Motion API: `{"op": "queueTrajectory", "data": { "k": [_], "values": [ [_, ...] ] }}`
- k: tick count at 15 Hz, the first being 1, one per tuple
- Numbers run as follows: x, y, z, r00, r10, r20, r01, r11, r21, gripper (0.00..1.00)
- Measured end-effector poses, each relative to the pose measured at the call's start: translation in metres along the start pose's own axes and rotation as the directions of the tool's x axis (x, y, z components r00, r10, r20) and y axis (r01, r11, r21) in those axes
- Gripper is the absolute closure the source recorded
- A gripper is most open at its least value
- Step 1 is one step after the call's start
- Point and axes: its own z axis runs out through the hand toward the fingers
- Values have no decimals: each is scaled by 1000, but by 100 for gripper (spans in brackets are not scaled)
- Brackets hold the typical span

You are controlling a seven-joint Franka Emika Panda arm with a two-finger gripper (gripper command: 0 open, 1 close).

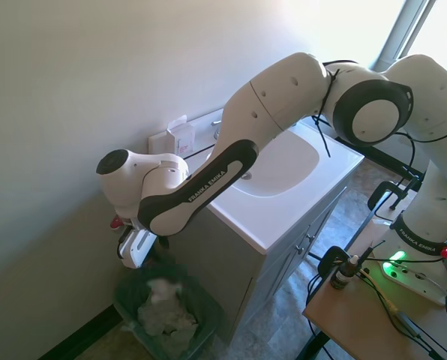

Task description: Throw the tissue in the trash bin

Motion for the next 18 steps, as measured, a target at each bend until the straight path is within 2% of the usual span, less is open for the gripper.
{"op": "queueTrajectory", "data": {
  "k": [4,9,12,14,18],
  "values": [
    [16,14,-49,999,22,-34,-21,999,42,0],
    [14,74,-155,993,55,-104,-43,993,110,0],
    [2,120,-202,985,117,-129,-98,985,143,0],
    [11,160,-213,976,177,-125,-157,975,159,0],
    [43,237,-198,956,286,-72,-267,943,197,0]
  ]
}}
